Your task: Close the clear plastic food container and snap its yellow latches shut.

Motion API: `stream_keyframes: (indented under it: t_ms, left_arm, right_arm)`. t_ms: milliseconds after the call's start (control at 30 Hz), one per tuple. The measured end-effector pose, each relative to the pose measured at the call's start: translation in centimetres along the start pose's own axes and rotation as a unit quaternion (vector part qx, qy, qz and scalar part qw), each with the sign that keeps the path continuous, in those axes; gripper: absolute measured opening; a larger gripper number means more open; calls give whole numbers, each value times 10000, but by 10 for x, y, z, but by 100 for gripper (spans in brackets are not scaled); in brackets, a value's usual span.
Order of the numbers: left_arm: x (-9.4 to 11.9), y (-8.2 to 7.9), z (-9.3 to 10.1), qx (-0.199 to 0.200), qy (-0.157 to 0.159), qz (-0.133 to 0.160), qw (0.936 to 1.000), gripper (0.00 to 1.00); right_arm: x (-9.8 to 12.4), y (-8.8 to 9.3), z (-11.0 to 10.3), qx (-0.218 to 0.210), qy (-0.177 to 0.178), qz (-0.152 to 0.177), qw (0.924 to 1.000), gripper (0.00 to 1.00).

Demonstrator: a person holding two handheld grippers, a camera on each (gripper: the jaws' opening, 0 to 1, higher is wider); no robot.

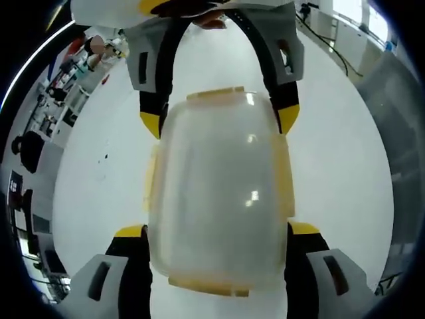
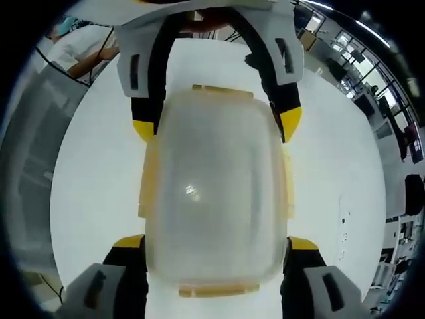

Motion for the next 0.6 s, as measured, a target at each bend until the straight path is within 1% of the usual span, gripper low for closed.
stream_keyframes:
  t_ms: [300,400,467,600]
  left_arm:
    - [0,0,-2,-82,20,12,10000,81]
    - [4,1,-3,-54,41,117,9999,80]
    - [7,2,-4,-11,17,123,9999,80]
    - [9,5,-3,61,-20,158,9999,84]
  right_arm:
    - [1,0,0,-76,29,74,9999,84]
    - [2,1,-1,-21,149,209,9997,84]
    - [3,3,-2,-8,188,216,9996,85]
    - [6,10,-3,-59,290,239,9993,87]
Point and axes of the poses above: the point that each gripper's makers call its tool centre point, and the gripper's own axes: x roughly backward along the fingers, z roughly to its right, y roughly out of its underside, the point moved 7 cm from there along x, roughly backward along the fingers, and after that the axes turned 5 degrees about -y, right-handed, at the moved point
